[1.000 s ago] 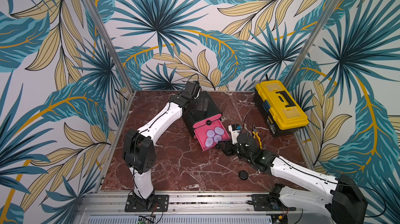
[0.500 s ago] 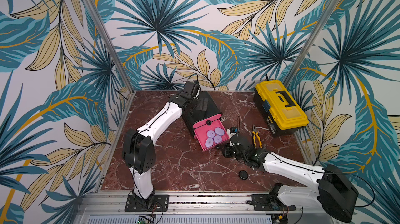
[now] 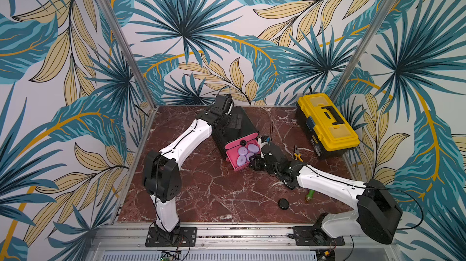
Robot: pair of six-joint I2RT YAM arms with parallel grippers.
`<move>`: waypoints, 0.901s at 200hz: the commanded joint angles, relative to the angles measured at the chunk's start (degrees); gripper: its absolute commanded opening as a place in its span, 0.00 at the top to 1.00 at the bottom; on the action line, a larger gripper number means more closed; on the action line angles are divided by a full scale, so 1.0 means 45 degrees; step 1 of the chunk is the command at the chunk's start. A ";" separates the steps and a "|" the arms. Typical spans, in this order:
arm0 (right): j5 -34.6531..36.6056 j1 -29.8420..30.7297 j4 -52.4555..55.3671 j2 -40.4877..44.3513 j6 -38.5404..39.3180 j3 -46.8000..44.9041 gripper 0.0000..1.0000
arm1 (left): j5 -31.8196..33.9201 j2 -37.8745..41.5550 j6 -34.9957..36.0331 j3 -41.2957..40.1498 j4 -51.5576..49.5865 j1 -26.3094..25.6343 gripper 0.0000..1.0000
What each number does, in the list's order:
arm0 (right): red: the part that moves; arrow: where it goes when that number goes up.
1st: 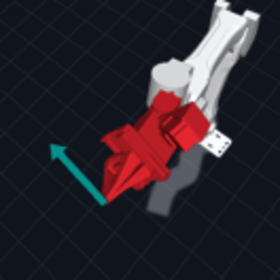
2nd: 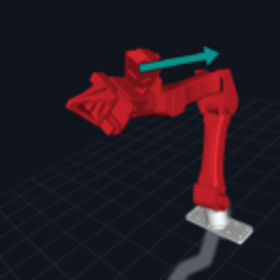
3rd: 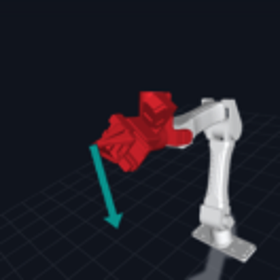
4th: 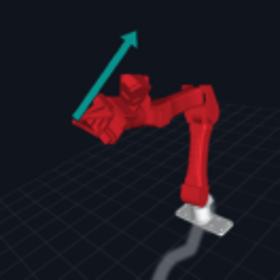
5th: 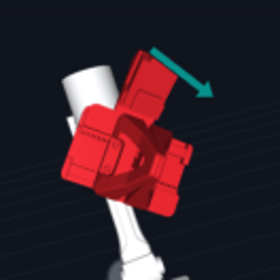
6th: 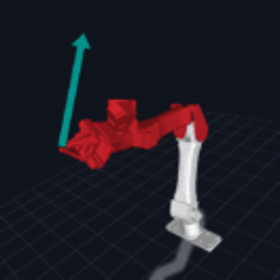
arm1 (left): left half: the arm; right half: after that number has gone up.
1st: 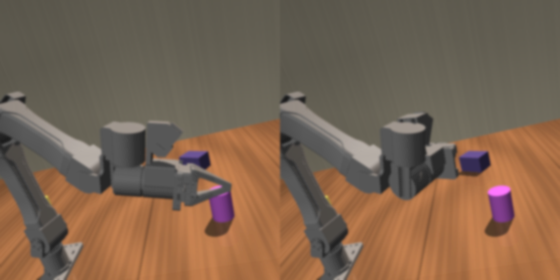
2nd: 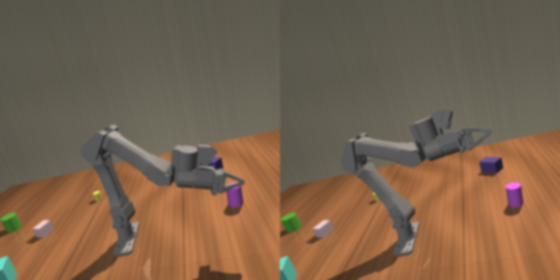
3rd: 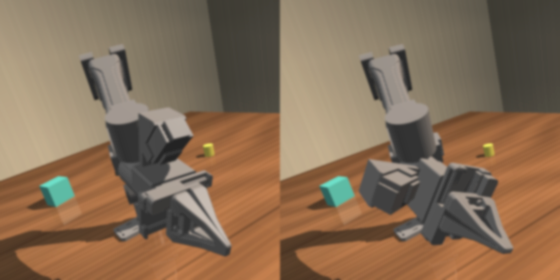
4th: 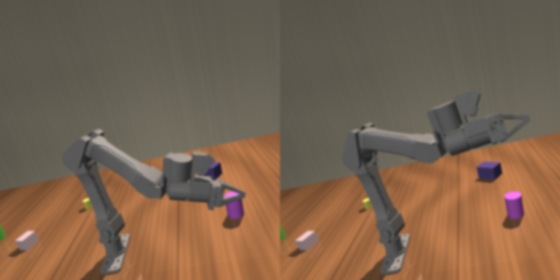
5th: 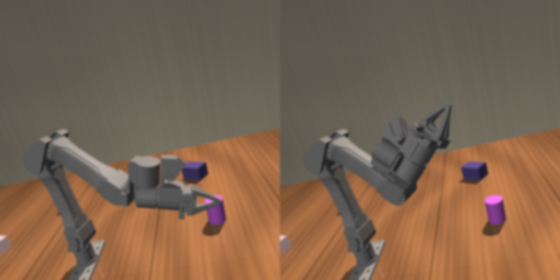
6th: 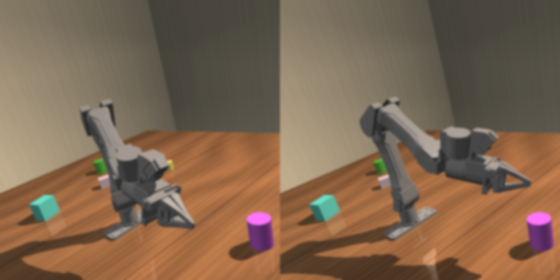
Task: Put the bluetooth earphones in the drawer according to color
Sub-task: Close the drawer of the storage box.
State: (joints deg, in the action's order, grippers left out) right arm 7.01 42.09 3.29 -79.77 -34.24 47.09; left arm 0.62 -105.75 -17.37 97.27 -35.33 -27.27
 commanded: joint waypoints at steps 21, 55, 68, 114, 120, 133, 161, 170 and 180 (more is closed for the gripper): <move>-0.0358 -0.0075 0.0206 0.1266 -0.0251 -0.0991 0.66 | -0.0428 -0.0570 -0.0341 -0.0932 -0.2026 0.0160 0.00; -0.1052 -0.0070 0.0193 0.1847 -0.0834 -0.2313 0.66 | -0.0509 -0.0562 -0.0355 -0.0962 -0.1983 0.0158 0.00; -0.1179 -0.0075 -0.0026 0.1794 -0.1014 -0.2672 0.66 | -0.0501 -0.0559 -0.0360 -0.0972 -0.1969 0.0142 0.00; -0.1707 -0.0070 -0.1433 0.0367 -0.0954 -0.2196 0.66 | -0.0660 -0.0560 -0.0389 -0.1050 -0.1839 0.0157 0.00; -0.1571 -0.0058 -0.1577 0.0135 -0.0918 -0.1972 0.66 | -0.0663 -0.0595 -0.0361 -0.1050 -0.1836 0.0175 0.00; -0.1044 -0.0102 -0.1847 -0.0362 -0.0894 -0.1461 0.69 | -0.0713 -0.0649 -0.0341 -0.1050 -0.1817 0.0169 0.00; -0.0221 -0.0332 -0.2138 -0.1470 -0.0829 -0.0153 0.69 | -0.0782 -0.0794 -0.0254 -0.0993 -0.1904 0.0179 0.00; -0.0170 -0.0436 -0.2388 -0.1719 -0.0829 0.0112 0.69 | -0.0795 -0.0815 -0.0224 -0.0962 -0.1951 0.0175 0.00; -0.0235 -0.0538 -0.2744 -0.1980 -0.0849 0.0318 0.69 | -0.0821 -0.0814 -0.0241 -0.0962 -0.1978 0.0177 0.00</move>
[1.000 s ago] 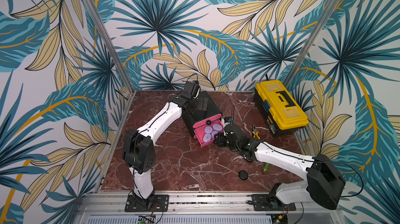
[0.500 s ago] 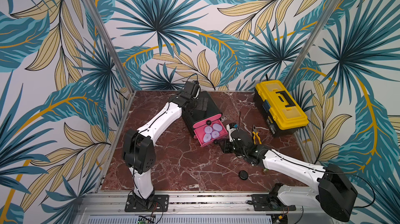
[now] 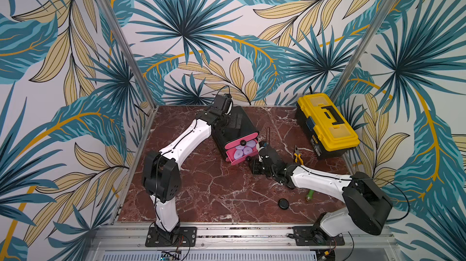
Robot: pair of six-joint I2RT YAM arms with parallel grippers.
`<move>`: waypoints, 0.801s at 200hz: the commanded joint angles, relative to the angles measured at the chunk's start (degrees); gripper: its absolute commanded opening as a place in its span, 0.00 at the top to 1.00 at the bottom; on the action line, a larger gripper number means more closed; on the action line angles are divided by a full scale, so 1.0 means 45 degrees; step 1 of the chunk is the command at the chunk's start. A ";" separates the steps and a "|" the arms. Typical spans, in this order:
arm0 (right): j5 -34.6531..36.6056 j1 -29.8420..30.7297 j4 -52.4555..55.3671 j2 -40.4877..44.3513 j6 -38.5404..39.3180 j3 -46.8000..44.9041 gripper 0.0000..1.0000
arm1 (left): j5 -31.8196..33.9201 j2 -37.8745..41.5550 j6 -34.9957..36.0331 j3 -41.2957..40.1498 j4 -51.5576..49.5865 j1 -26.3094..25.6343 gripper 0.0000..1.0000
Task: Put the bluetooth earphones in the drawer according to color
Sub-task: Close the drawer of the storage box.
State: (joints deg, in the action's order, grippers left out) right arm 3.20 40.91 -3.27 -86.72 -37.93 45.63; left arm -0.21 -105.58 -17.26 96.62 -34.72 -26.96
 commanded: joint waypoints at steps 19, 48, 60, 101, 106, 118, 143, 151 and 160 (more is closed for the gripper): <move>0.0081 -0.0498 -0.1884 -0.0912 -0.0091 0.0939 0.69 | -0.0748 -0.0891 -0.0284 -0.0817 -0.2084 0.0105 0.00; -0.0867 -0.0633 -0.2635 -0.1019 -0.0548 0.0594 0.69 | -0.0859 -0.0782 -0.0364 -0.0846 -0.2102 0.0112 0.00; -0.1027 -0.0631 -0.3227 -0.0747 -0.0866 -0.0014 0.69 | -0.0891 -0.0645 -0.0384 -0.0914 -0.2053 0.0097 0.00; -0.0905 -0.0614 -0.4781 -0.0437 -0.1425 -0.1235 0.69 | -0.0983 -0.0486 -0.0404 -0.0869 -0.1992 0.0090 0.00; -0.0907 -0.0651 -0.4782 -0.0552 -0.1419 -0.1121 0.69 | -0.0999 -0.0520 -0.0404 -0.0847 -0.2003 0.0101 0.00; -0.0983 -0.0658 -0.4815 -0.0917 -0.1455 -0.0746 0.69 | -0.1026 -0.0522 -0.0404 -0.0859 -0.1962 0.0101 0.00; -0.1174 -0.0793 -0.5157 -0.1959 -0.1720 0.0092 0.70 | -0.1038 -0.0580 -0.0384 -0.0892 -0.1953 0.0111 0.00; -0.1305 -0.0860 -0.5519 -0.2264 -0.1919 0.0223 0.70 | -0.1038 -0.0598 -0.0394 -0.0898 -0.1946 0.0110 0.00; -0.1475 -0.0913 -0.5861 -0.2535 -0.2157 0.0357 0.70 | -0.1046 -0.0581 -0.0403 -0.0953 -0.1896 0.0114 0.00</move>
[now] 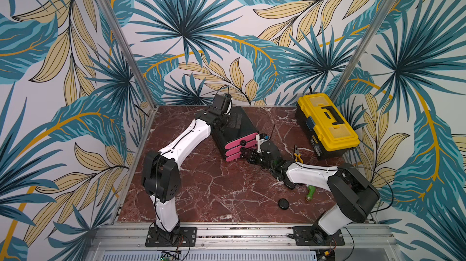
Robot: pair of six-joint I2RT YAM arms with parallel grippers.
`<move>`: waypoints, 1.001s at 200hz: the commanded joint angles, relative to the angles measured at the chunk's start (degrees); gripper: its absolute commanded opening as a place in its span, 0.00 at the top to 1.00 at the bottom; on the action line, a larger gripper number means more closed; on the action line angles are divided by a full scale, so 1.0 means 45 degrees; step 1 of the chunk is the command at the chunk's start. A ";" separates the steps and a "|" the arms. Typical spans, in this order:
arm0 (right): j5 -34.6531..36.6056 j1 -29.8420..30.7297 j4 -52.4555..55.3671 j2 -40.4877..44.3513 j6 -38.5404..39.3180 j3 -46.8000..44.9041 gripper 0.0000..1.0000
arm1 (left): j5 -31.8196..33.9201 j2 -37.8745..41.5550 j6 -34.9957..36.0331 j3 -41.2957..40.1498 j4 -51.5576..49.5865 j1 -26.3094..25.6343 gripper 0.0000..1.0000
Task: Put the bluetooth earphones in the drawer according to color
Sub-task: Close the drawer of the storage box, then open the drawer in the storage box.
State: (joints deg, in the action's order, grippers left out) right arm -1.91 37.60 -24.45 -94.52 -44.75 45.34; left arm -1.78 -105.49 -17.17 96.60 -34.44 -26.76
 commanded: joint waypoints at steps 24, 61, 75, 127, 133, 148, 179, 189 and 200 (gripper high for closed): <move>-0.0662 -0.0210 -0.1740 -0.0886 -0.1149 0.0195 0.71 | -0.0772 -0.0590 -0.0408 -0.1039 -0.1915 0.0051 0.00; -0.0103 -0.0225 -0.3032 -0.0060 -0.1790 -0.1900 0.70 | -0.0815 -0.0522 -0.0384 -0.1210 -0.1781 0.0068 0.00; 0.0051 -0.0236 -0.3359 -0.0016 -0.1770 -0.2467 0.69 | -0.0822 -0.0503 -0.0384 -0.1214 -0.1754 0.0059 0.00; -0.0971 -0.0780 -0.5686 -0.1737 -0.1786 -0.2991 0.51 | -0.0889 -0.0483 -0.0350 -0.1251 -0.1702 0.0072 0.00; -0.1231 -0.0838 -0.6035 -0.1999 -0.1829 -0.2926 0.49 | -0.0893 -0.0487 -0.0345 -0.1261 -0.1688 0.0078 0.00; -0.1894 -0.0990 -0.7031 -0.2889 -0.2024 -0.2662 0.48 | -0.0925 -0.0539 -0.0344 -0.1271 -0.1643 0.0108 0.00; -0.2733 -0.1085 -0.8773 -0.4369 -0.2488 -0.2087 0.48 | -0.1009 -0.0561 -0.0354 -0.1310 -0.1587 0.0184 0.00; -0.2918 -0.1084 -0.8956 -0.4684 -0.2559 -0.1861 0.48 | -0.0990 -0.0576 -0.0345 -0.1311 -0.1590 0.0175 0.00; -0.3084 -0.1075 -0.9037 -0.4952 -0.2627 -0.1625 0.48 | -0.1010 -0.0569 -0.0345 -0.1313 -0.1591 0.0200 0.00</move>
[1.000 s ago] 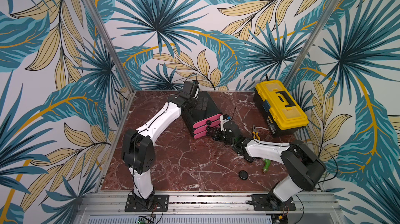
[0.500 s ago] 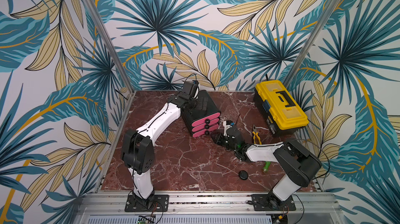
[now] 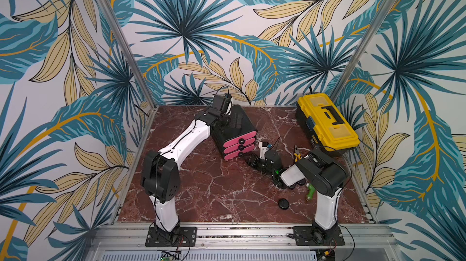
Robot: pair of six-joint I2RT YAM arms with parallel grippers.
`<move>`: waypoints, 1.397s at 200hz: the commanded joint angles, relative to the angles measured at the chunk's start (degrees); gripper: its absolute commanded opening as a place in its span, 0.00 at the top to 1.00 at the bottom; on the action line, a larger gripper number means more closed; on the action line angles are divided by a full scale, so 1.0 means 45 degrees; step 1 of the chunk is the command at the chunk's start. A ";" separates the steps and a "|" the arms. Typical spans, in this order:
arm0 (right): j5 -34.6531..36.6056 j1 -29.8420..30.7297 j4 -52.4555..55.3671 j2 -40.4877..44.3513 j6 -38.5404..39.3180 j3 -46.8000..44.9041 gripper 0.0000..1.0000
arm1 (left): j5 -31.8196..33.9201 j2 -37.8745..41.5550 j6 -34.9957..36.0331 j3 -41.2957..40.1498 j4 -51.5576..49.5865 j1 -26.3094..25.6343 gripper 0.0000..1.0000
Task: Put the bluetooth earphones in the drawer according to color
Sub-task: Open the drawer in the storage box.
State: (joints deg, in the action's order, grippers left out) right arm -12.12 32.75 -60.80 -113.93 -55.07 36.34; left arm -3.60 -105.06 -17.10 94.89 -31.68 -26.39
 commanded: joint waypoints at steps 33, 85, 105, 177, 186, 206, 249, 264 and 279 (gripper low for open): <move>-0.0909 -0.0001 -0.1069 -0.1174 -0.0488 0.0689 0.49 | -0.0610 -0.0648 -0.0360 -0.0950 -0.2213 0.0139 0.00; -0.0730 0.0003 -0.1307 -0.1587 -0.0617 0.0917 0.57 | -0.0646 -0.0697 -0.0379 -0.0950 -0.2178 0.0142 0.00; -0.0580 -0.0004 -0.1311 -0.1580 -0.0588 0.0968 0.59 | -0.0627 -0.0706 -0.0379 -0.0950 -0.2209 0.0142 0.00; -0.0390 -0.0006 -0.1434 -0.1155 -0.0411 0.0910 0.79 | -0.0643 -0.0751 -0.0379 -0.0955 -0.2206 0.0131 0.00; -0.0412 0.0005 -0.1399 -0.0992 -0.0355 0.0808 0.81 | -0.0609 -0.0755 -0.0379 -0.0950 -0.2231 0.0131 0.00; -0.0325 -0.0008 -0.1348 -0.0512 -0.0225 0.0356 0.81 | -0.0553 -0.0746 -0.0379 -0.0911 -0.2256 0.0138 0.00; -0.0015 0.0108 -0.0837 0.0842 0.0000 -0.1196 0.81 | -0.0370 -0.0795 -0.0359 -0.0911 -0.2301 0.0195 0.00; 0.0131 0.0249 -0.0606 0.1280 0.0104 -0.1778 0.81 | -0.0373 -0.0779 -0.0360 -0.0911 -0.2297 0.0234 0.00; 0.0303 0.0440 -0.0338 0.1685 0.0137 -0.2343 0.82 | -0.0348 -0.0757 -0.0379 -0.0899 -0.2313 0.0274 0.00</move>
State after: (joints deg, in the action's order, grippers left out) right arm -14.02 33.98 -64.05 -109.36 -55.94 29.08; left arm -4.27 -105.03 -17.12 94.72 -31.11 -26.11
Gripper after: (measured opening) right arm 0.330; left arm 0.999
